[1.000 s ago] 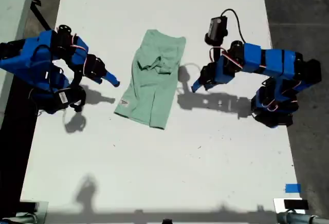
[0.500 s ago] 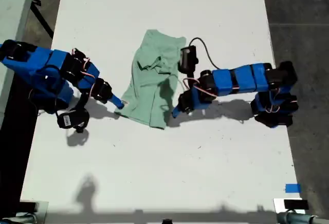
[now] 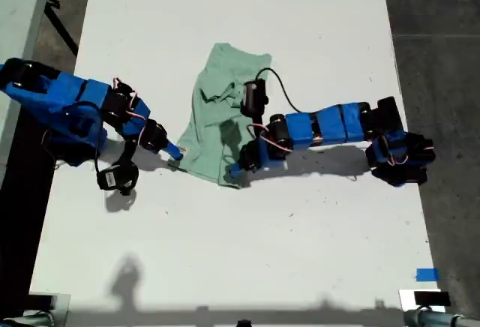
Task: Fold t-shirt
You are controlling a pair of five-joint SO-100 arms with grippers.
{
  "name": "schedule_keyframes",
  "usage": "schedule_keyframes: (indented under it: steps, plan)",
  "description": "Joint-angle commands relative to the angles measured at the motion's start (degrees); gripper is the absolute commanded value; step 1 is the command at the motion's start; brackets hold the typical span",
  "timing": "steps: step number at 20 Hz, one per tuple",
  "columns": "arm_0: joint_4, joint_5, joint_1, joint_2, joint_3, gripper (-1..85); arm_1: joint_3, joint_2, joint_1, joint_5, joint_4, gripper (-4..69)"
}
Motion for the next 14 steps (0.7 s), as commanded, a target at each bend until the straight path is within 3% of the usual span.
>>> schedule_keyframes:
  steps: [1, 9, 11, 12, 14]
  plan:
    - [-2.9, 1.5, -2.5, -0.3, 0.8, 29.7, -5.4, -0.6, 0.9, -0.8, -2.1, 25.7]
    - [-16.8, 5.4, -9.5, -19.3, 3.8, 30.2, -9.1, -13.1, 2.4, -1.8, -8.6, 25.4]
    - [-12.0, 7.0, -11.2, -26.9, -3.5, 18.9, -10.7, -16.7, 3.0, -1.7, -8.4, 16.7]
    - [-10.7, 7.5, -11.8, -29.1, -5.5, 5.9, -10.9, -17.4, 3.2, -1.4, -8.3, 6.9]
    - [-9.7, 9.1, -11.3, -30.9, -8.0, 0.0, -11.0, -17.9, 3.3, -1.2, -7.6, 1.1]
